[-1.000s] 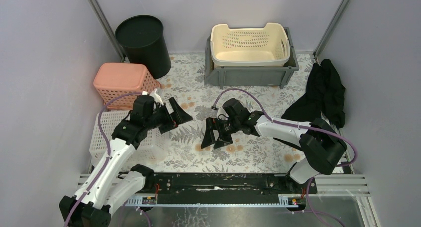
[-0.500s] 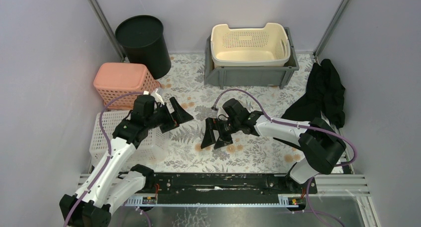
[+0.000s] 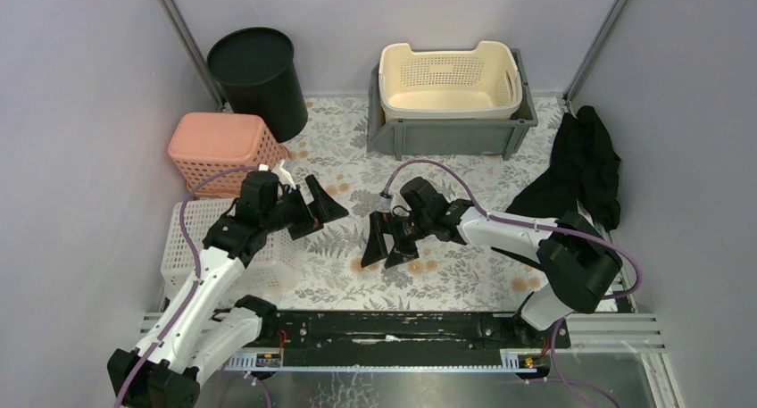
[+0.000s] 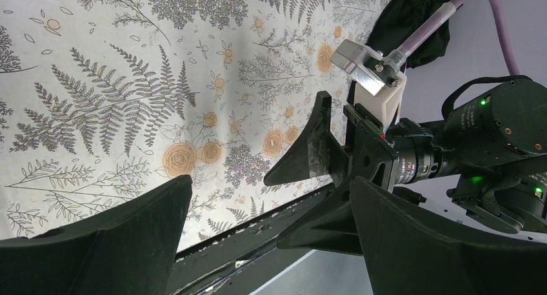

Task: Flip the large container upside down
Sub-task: Pick up the container from the container.

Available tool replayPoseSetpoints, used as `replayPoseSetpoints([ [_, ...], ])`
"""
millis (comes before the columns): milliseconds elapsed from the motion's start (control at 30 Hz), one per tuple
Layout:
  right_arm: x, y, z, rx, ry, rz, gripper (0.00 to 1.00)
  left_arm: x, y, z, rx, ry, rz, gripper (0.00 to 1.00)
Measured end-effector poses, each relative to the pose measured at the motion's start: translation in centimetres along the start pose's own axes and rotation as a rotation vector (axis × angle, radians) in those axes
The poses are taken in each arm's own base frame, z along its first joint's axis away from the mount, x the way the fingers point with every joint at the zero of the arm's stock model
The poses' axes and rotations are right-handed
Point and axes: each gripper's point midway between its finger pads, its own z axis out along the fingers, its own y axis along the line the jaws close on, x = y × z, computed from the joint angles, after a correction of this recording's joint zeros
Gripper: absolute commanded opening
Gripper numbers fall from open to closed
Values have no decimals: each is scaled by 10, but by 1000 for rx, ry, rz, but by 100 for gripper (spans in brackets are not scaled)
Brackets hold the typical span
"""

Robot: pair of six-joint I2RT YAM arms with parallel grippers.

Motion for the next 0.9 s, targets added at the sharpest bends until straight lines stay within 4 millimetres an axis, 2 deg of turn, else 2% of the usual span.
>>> replayPoseSetpoints([
  [600, -2, 1, 0, 11, 11, 0, 100, 1, 0, -2, 8, -5, 3, 100],
  [767, -22, 22, -8, 12, -7, -51, 97, 2, -1, -2, 10, -5, 4, 100],
  [900, -51, 45, -24, 4, -67, -110, 95, 2, -2, -4, 18, -9, 8, 100],
])
